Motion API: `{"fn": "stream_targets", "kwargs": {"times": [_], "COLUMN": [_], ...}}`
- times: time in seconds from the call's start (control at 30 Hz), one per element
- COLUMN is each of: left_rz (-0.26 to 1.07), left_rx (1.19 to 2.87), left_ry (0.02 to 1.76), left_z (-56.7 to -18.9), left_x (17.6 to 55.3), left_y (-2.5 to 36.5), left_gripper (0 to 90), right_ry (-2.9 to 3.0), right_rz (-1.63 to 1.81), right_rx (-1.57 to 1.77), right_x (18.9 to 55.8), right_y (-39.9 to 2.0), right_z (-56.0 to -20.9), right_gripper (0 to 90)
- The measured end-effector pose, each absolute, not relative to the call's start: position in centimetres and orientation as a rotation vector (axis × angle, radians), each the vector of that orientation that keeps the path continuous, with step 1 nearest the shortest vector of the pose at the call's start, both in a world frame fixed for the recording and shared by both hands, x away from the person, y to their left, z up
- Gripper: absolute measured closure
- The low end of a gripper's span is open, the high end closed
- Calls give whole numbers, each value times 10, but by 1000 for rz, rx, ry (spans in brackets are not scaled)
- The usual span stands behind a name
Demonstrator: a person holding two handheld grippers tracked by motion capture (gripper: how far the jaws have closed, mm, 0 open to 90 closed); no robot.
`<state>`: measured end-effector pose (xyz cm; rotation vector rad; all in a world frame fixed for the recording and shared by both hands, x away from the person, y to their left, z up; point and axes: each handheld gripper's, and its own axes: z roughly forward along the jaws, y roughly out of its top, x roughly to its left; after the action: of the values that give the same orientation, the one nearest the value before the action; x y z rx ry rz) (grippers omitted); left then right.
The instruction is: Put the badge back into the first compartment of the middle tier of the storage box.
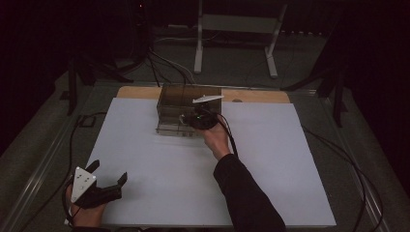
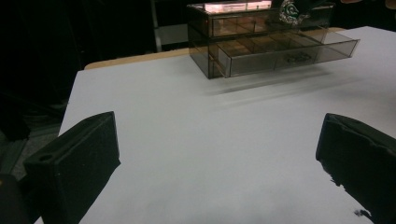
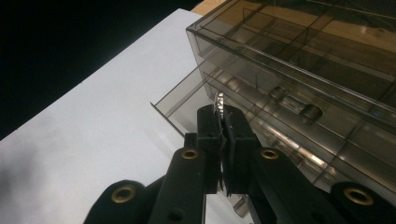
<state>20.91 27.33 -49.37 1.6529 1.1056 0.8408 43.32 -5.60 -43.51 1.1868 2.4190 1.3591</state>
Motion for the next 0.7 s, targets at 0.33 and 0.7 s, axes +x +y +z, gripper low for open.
{"fn": "stream_targets", "kwargs": {"times": [0.33,0.7], "left_rz": [841,839], "left_rx": [1649,1644], "left_ry": [1107,1108], "left_z": [-494,-494], "left_x": [209,209], "left_y": [274,274], "left_gripper": [4,3], "right_ry": [2418,2415], "right_rz": [1364,1365], "right_rx": [1185,1199], "right_x": [436,438], "right_y": [-47,-41], "right_z": [-436,-440], "right_gripper": [873,873]}}
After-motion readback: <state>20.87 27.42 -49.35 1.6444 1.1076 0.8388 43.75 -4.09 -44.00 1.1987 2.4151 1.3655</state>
